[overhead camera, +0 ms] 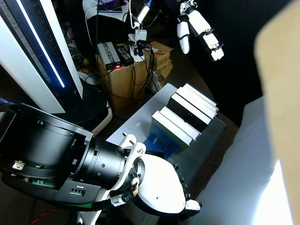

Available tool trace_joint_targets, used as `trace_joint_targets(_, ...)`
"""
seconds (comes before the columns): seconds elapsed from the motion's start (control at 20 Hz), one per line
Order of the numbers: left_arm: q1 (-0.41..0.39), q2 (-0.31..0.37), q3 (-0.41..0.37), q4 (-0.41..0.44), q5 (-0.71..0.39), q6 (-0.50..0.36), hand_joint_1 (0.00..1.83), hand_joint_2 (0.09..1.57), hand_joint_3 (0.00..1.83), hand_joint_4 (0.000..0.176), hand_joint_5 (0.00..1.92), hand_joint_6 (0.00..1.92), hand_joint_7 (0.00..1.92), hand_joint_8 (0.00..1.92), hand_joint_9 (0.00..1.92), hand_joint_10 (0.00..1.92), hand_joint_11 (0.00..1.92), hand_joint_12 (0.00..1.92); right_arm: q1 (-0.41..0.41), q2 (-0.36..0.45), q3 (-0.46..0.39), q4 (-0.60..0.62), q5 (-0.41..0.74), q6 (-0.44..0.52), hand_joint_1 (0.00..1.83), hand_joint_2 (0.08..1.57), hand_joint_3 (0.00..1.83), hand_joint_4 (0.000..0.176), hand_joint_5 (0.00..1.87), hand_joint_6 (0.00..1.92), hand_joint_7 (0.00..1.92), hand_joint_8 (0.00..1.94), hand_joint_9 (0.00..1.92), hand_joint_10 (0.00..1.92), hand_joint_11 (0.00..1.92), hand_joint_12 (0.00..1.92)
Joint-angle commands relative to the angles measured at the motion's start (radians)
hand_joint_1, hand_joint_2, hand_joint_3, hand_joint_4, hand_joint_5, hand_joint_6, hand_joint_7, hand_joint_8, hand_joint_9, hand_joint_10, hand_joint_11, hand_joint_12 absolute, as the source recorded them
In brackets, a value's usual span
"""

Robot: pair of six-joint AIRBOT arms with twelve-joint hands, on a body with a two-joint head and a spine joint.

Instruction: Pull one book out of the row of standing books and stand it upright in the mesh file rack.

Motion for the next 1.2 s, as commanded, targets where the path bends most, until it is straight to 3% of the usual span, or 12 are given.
trace_joint_targets(0.0,0.001,0.001,0.009,-0.021,-0.117,-0.004,0.17,1.32,0.0,0.094,0.02,0.0,0.0,0.0,0.0,0.0,0.0,0.0,0.0,0.013,0.0,-0.007,-0.093,0.001,0.94,1.13,0.0,0.009,0.27,0.0,0.31,0.0,0.33,0.05,0.0,1.04)
trace_joint_targets(0.15,0.001,0.001,0.009,-0.021,-0.116,-0.004,0.17,1.33,0.0,0.073,0.02,0.0,0.0,0.0,0.0,0.0,0.02,0.01,0.0,0.028,-0.015,-0.007,-0.099,0.007,1.07,1.11,0.0,0.0,0.19,0.0,0.25,0.0,0.29,0.02,0.0,0.96)
trace_joint_targets(0.25,0.001,0.001,0.009,-0.02,-0.114,-0.005,0.18,1.34,0.0,0.083,0.02,0.0,0.0,0.0,0.0,0.0,0.02,0.01,0.0,0.047,-0.036,-0.007,-0.103,0.007,1.0,1.14,0.0,0.02,0.07,0.0,0.11,0.0,0.15,0.01,0.0,0.55)
trace_joint_targets(0.4,0.001,0.001,0.008,-0.019,-0.114,-0.006,0.2,1.33,0.0,0.081,0.03,0.0,0.0,0.0,0.0,0.0,0.0,0.0,0.02,0.093,-0.108,-0.012,-0.113,0.006,0.81,1.19,0.0,0.007,0.0,0.0,0.0,0.0,0.01,0.0,0.0,0.03)
trace_joint_targets(0.7,-0.022,0.004,0.006,0.021,-0.116,-0.008,0.19,1.33,0.0,0.102,0.02,0.0,0.0,0.0,0.0,0.0,0.0,0.0,0.1,0.193,-0.252,-0.002,-0.124,-0.015,0.57,1.24,0.03,0.009,0.0,0.0,0.0,0.0,0.0,0.0,0.01,0.0)
trace_joint_targets(0.75,-0.032,0.005,0.007,0.032,-0.114,-0.008,0.21,1.34,0.0,0.092,0.02,0.0,0.0,0.0,0.0,0.0,0.0,0.0,0.105,0.208,-0.274,0.009,-0.127,-0.015,0.48,1.28,0.03,0.027,0.0,0.0,0.0,0.0,0.0,0.0,0.0,0.0)
trace_joint_targets(0.8,-0.042,0.006,0.009,0.043,-0.111,-0.008,0.19,1.33,0.0,0.109,0.01,0.0,0.0,0.0,0.0,0.0,0.0,0.0,0.112,0.221,-0.292,0.026,-0.127,-0.018,0.48,1.3,0.04,0.018,0.0,0.0,0.0,0.0,0.0,0.0,0.0,0.0)
trace_joint_targets(0.85,-0.061,0.006,0.012,0.059,-0.103,-0.009,0.23,1.34,0.0,0.095,0.01,0.0,0.0,0.0,0.0,0.0,0.0,0.0,0.122,0.236,-0.309,0.186,-0.113,-0.137,0.43,1.33,0.04,0.02,0.0,0.0,0.0,0.0,0.0,0.0,0.0,0.0)
trace_joint_targets(0.9,-0.074,0.005,0.014,0.071,-0.097,-0.01,0.23,1.34,0.0,0.124,0.0,0.0,0.0,0.0,0.0,0.0,0.0,0.0,0.128,0.244,-0.313,0.284,-0.093,-0.225,0.32,1.34,0.04,0.07,0.0,0.0,0.0,0.0,0.0,0.0,0.0,0.0)
trace_joint_targets(0.95,-0.096,0.003,0.018,0.089,-0.09,-0.01,0.21,1.34,0.0,0.124,0.0,0.0,0.0,0.0,0.0,0.0,0.0,0.0,0.136,0.256,-0.311,0.435,-0.055,-0.323,0.29,1.34,0.03,0.117,0.0,0.0,0.0,0.0,0.0,0.0,0.0,0.0)
trace_joint_targets(1.1,-0.154,-0.006,0.029,0.13,-0.073,-0.011,0.2,1.34,0.0,0.145,0.0,0.0,0.0,0.0,0.0,0.0,0.0,0.0,0.118,0.282,-0.303,0.998,0.034,-0.654,0.18,1.33,0.02,0.095,0.0,0.0,0.0,0.0,0.0,0.0,0.0,0.0)
trace_joint_targets(1.15,-0.173,-0.01,0.034,0.152,-0.068,-0.018,0.17,1.35,0.0,0.141,0.0,0.0,0.0,0.0,0.0,0.0,0.0,0.0,0.106,0.291,-0.305,1.137,0.073,-0.749,0.24,1.34,0.01,0.107,0.0,0.0,0.0,0.0,0.0,0.0,0.0,0.0)
